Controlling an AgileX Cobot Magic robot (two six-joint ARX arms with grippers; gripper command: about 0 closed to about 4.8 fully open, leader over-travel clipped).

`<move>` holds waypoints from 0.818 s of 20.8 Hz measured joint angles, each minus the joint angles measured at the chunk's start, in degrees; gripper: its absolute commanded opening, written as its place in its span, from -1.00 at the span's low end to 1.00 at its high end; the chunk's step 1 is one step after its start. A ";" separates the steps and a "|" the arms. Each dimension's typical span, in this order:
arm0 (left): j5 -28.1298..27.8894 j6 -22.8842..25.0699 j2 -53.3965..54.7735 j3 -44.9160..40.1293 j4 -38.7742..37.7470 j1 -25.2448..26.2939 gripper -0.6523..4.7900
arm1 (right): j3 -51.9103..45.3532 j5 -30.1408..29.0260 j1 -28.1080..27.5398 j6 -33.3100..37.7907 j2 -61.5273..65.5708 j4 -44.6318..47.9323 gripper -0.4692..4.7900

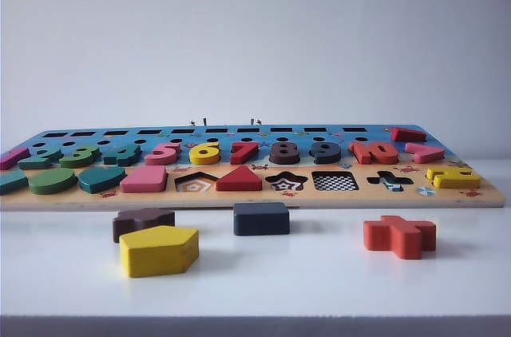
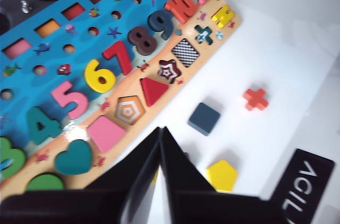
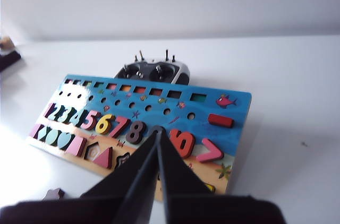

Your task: Insert the cube into the slot.

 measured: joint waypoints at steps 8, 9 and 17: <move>2.23 -1.14 5.35 1.75 -3.56 -0.28 -0.70 | 21.09 -3.54 13.27 -14.40 27.93 -16.96 -0.46; 2.23 -1.22 5.68 1.73 -3.54 -0.28 -0.70 | 24.52 0.37 18.97 -17.11 32.98 -20.41 -0.43; 3.98 -1.27 6.25 1.73 -1.75 -0.28 -0.70 | 35.28 19.85 42.64 -31.71 51.49 -29.81 0.22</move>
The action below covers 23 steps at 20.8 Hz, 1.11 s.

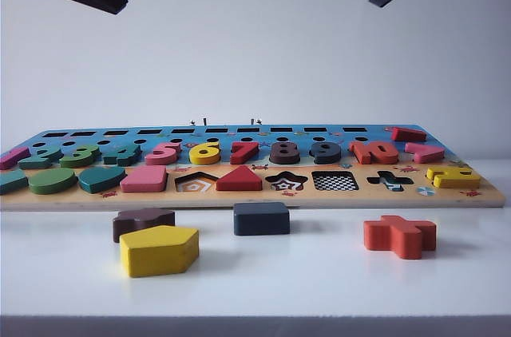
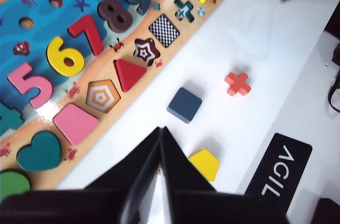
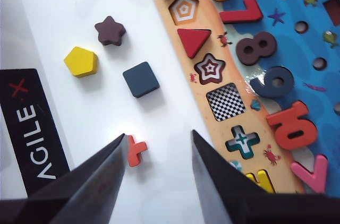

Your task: Insert the cube into the slot.

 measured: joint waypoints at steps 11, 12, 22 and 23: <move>0.00 0.02 -1.84 -1.25 1.95 0.02 -0.70 | -0.04 6.69 12.07 -8.33 15.89 1.66 0.38; 0.00 0.02 -2.08 -1.60 1.62 0.00 -0.70 | -0.02 7.96 12.07 -8.55 17.35 3.74 0.38; 0.00 0.11 -2.19 -1.64 3.76 0.00 -0.70 | -0.13 9.20 12.09 -10.03 22.84 10.38 0.38; 0.00 0.22 -2.19 -1.64 4.13 0.02 -0.70 | -0.13 9.16 12.09 -10.03 23.45 10.47 0.38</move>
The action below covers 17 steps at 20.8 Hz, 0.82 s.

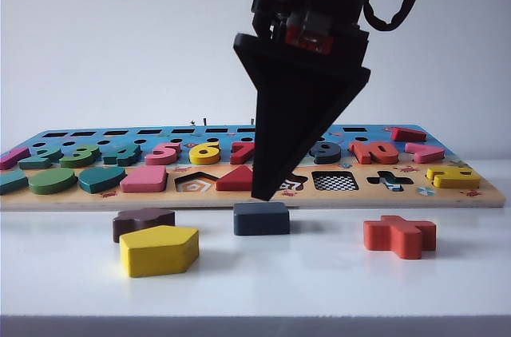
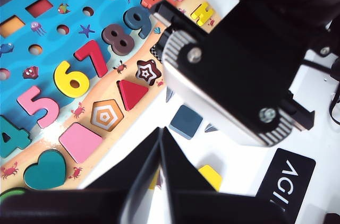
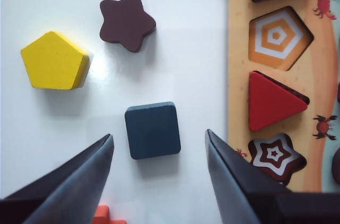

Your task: Insert the cube into the slot.

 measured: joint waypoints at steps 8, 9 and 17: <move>-0.26 1.18 -3.48 -4.20 0.76 0.11 -0.70 | -0.22 -0.39 0.00 0.00 2.25 0.15 0.37; -0.26 1.31 -4.17 -4.92 1.31 0.11 -0.70 | -0.24 -0.39 0.00 0.00 2.38 0.17 0.37; -0.26 2.38 -6.34 -7.39 3.17 0.13 -0.70 | -0.31 -0.44 0.00 0.00 3.67 0.74 0.16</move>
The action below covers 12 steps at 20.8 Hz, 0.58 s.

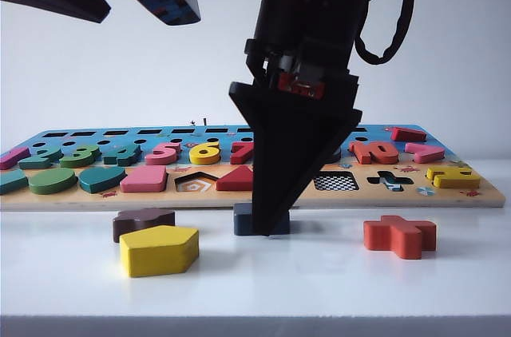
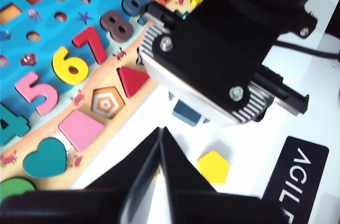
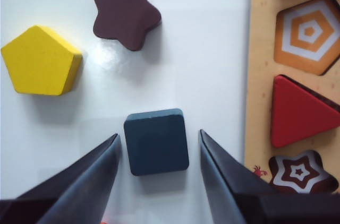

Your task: Insert the cube into the slot.

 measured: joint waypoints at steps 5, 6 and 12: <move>-0.17 0.02 0.00 0.02 0.92 0.00 -0.70 | -0.02 0.02 0.00 0.02 0.02 -0.02 0.01; -0.17 0.02 0.00 0.02 0.92 0.00 -0.70 | -0.02 0.02 0.00 0.02 0.02 -0.02 -0.11; -0.17 0.02 0.00 0.02 0.92 0.00 -0.70 | 0.02 0.04 0.37 0.46 0.00 -0.31 -0.40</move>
